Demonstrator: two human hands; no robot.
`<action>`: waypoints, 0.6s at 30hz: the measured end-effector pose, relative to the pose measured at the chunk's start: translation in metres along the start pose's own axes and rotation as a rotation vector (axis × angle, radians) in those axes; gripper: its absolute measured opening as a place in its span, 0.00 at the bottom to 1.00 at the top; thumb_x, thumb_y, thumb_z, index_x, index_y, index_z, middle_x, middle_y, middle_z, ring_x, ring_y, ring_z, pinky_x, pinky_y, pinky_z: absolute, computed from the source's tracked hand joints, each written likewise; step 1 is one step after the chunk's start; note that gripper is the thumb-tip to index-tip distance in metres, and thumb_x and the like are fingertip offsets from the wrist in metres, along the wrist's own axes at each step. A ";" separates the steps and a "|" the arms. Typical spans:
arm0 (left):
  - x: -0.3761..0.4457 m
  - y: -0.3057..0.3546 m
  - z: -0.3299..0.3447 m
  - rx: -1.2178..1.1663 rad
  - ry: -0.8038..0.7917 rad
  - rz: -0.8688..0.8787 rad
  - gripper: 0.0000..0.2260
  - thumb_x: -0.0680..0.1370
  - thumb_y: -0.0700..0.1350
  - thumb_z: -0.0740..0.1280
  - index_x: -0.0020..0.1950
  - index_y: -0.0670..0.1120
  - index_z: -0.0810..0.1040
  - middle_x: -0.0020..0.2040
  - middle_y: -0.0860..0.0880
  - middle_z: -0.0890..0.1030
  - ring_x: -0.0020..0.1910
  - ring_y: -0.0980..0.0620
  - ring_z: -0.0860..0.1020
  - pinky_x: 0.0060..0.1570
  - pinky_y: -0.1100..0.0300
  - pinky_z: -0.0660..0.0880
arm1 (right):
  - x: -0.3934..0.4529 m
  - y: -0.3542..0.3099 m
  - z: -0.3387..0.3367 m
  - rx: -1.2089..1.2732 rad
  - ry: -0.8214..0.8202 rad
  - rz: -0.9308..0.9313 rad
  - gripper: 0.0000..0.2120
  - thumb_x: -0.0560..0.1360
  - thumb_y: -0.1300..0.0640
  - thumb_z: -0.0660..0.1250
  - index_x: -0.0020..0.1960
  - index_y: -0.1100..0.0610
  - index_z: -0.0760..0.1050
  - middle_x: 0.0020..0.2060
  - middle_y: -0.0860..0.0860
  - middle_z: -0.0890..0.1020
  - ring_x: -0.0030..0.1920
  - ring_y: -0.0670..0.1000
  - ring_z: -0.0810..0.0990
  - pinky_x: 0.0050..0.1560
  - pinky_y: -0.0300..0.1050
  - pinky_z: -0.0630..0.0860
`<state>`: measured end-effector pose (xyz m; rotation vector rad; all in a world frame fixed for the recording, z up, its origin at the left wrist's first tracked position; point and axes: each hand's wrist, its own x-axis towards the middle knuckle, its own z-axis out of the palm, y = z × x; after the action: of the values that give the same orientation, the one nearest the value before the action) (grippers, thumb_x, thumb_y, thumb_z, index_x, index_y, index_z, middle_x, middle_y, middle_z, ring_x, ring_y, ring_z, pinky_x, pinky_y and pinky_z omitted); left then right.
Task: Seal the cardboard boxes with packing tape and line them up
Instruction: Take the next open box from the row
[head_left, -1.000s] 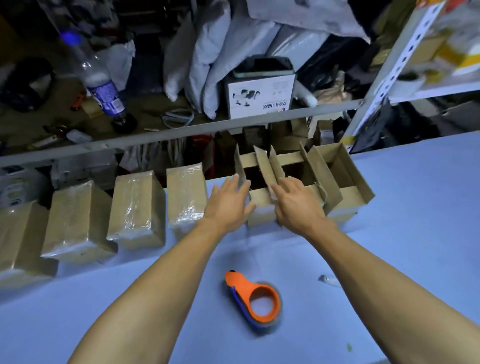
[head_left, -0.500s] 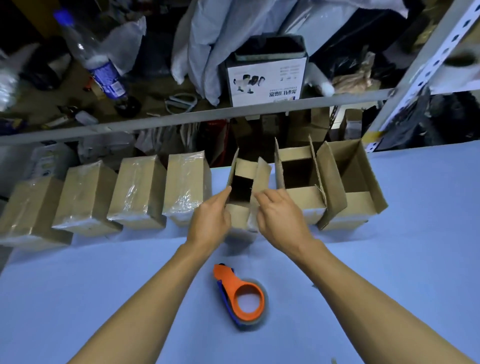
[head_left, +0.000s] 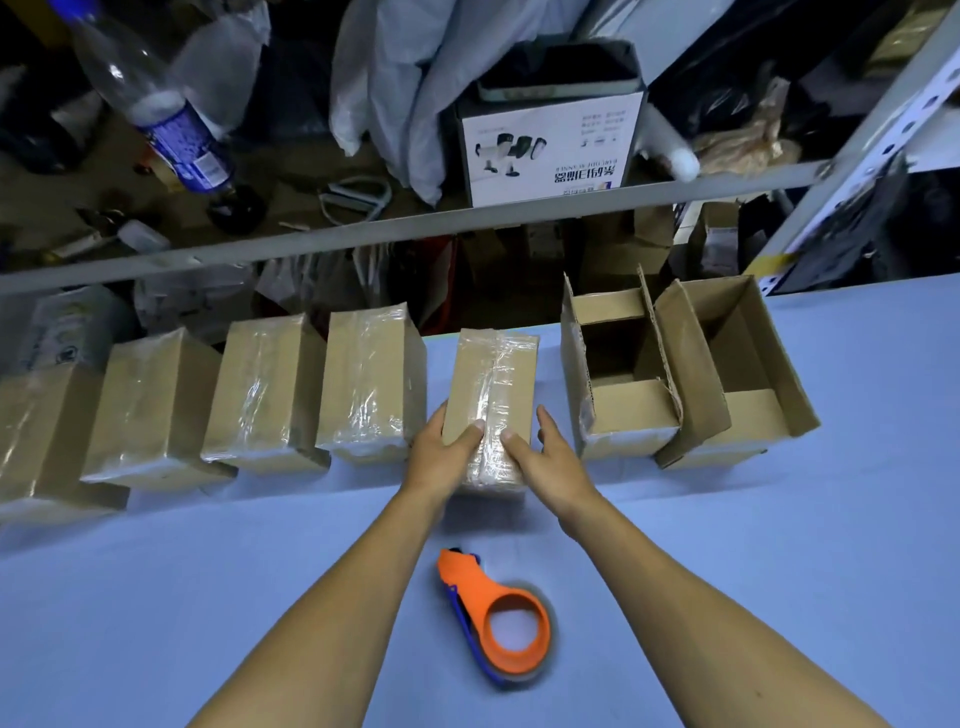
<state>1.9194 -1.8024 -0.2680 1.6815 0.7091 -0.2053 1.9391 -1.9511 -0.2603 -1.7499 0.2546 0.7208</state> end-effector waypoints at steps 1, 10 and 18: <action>0.002 -0.002 -0.003 -0.024 -0.032 -0.020 0.13 0.80 0.47 0.68 0.63 0.58 0.74 0.57 0.57 0.82 0.57 0.56 0.79 0.55 0.60 0.74 | 0.002 0.000 0.003 -0.010 -0.015 0.002 0.25 0.79 0.47 0.65 0.72 0.38 0.60 0.60 0.35 0.71 0.60 0.41 0.72 0.64 0.39 0.67; -0.026 0.026 -0.016 -0.205 -0.171 0.016 0.13 0.79 0.49 0.69 0.63 0.59 0.76 0.54 0.55 0.85 0.50 0.54 0.84 0.44 0.55 0.81 | -0.017 -0.010 0.016 0.011 0.048 -0.173 0.26 0.78 0.43 0.61 0.75 0.36 0.59 0.62 0.42 0.79 0.59 0.47 0.80 0.62 0.47 0.76; -0.091 0.041 -0.054 -0.099 -0.254 0.195 0.09 0.78 0.50 0.70 0.56 0.62 0.76 0.48 0.60 0.85 0.40 0.62 0.83 0.34 0.60 0.80 | -0.087 -0.015 0.039 0.066 0.228 -0.377 0.25 0.70 0.36 0.67 0.67 0.35 0.69 0.57 0.36 0.81 0.58 0.41 0.80 0.61 0.53 0.77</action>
<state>1.8567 -1.7854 -0.1752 1.5838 0.3580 -0.2370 1.8653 -1.9271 -0.2031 -1.7507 0.0954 0.2389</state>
